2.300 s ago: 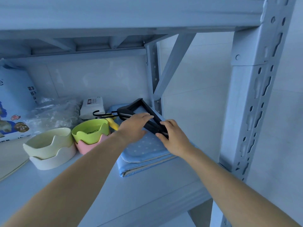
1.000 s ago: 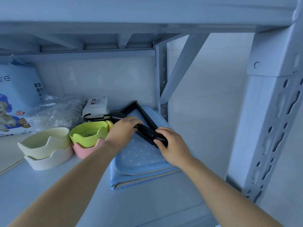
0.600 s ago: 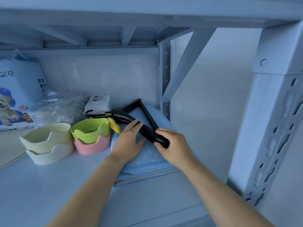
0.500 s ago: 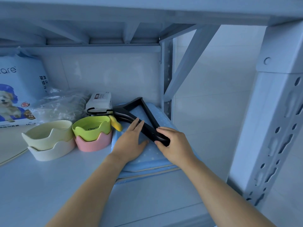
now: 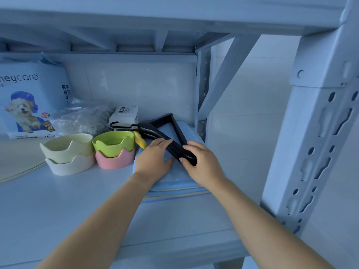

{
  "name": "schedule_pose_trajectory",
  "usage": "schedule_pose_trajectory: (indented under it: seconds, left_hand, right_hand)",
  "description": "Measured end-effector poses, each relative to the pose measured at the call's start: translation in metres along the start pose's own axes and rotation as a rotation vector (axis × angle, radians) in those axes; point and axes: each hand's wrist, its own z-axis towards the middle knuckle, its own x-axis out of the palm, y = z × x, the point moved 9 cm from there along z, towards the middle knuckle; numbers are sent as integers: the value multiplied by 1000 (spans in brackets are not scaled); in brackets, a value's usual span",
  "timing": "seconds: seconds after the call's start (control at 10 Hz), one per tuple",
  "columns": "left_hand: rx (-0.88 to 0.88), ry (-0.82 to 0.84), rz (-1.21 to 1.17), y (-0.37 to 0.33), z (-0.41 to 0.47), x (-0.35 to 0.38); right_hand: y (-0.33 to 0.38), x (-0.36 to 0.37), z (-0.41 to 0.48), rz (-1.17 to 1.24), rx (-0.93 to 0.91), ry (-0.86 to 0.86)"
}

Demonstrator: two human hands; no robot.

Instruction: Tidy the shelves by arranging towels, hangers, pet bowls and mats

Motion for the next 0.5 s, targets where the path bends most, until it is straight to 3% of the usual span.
schedule_pose_trajectory:
  seconds: [0.5]
  left_hand:
    - [-32,-45,-74,-9,-53,-51]
  right_hand:
    - [46,-28,-24,-87,-48,32]
